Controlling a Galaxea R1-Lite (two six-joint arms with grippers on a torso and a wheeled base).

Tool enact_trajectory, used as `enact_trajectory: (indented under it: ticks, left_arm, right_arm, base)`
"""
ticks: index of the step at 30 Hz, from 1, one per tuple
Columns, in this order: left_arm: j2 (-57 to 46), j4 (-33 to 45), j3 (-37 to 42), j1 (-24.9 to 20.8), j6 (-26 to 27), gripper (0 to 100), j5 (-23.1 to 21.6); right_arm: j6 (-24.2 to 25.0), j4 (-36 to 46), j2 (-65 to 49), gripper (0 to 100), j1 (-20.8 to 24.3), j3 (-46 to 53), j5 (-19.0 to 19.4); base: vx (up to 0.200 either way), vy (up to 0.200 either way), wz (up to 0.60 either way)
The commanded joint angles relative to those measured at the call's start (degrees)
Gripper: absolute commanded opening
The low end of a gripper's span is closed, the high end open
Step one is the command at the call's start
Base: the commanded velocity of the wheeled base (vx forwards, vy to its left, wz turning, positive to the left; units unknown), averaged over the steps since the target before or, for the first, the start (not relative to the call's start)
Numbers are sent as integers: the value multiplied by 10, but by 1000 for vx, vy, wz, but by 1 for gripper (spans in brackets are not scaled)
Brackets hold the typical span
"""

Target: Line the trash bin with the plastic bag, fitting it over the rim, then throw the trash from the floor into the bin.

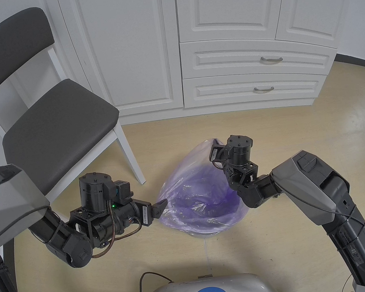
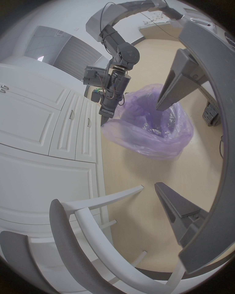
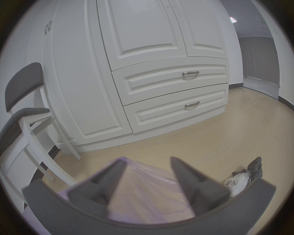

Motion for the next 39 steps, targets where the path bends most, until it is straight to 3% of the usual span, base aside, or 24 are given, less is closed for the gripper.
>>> enact_trajectory:
  ticks: [1, 5, 9, 12, 21, 25, 27, 31, 39]
  left_arm:
    - [3, -5, 5, -19, -1, 100, 1]
    - [6, -5, 3, -28, -3, 100, 1]
    - [18, -25, 1, -48, -5, 100, 13]
    - [35, -56, -4, -60, -13, 100, 51]
    - [38, -56, -18, -93, -14, 100, 79]
    - [77, -45, -59, -108, -13, 100, 129]
    - [91, -27, -69, -114, -13, 100, 143]
    - [116, 10, -85, -125, -13, 100, 148]
    - [168, 10, -118, -124, -12, 100, 168]
  right_arm:
    - [13, -1, -29, 100, 1, 77, 5]
    - [12, -8, -86, 100, 7, 160, 30]
    - [4, -31, -183, 100, 11, 292, 94]
    - [-4, -37, -240, 100, 10, 357, 143]
    - [-46, -32, -302, 100, -6, 413, 162]
    - [-131, 21, -316, 100, -36, 448, 164]
    - [-150, 63, -322, 100, -44, 456, 164]
    - [-160, 123, -318, 100, -52, 452, 164]
    - [-171, 135, -304, 100, -54, 451, 165]
  base:
    - [0, 0, 0]
    - [0, 0, 0]
    - [0, 0, 0]
    - [0, 0, 0]
    - [0, 0, 0]
    - [0, 0, 0]
    - [0, 0, 0]
    - [0, 0, 0]
    - [0, 0, 0]
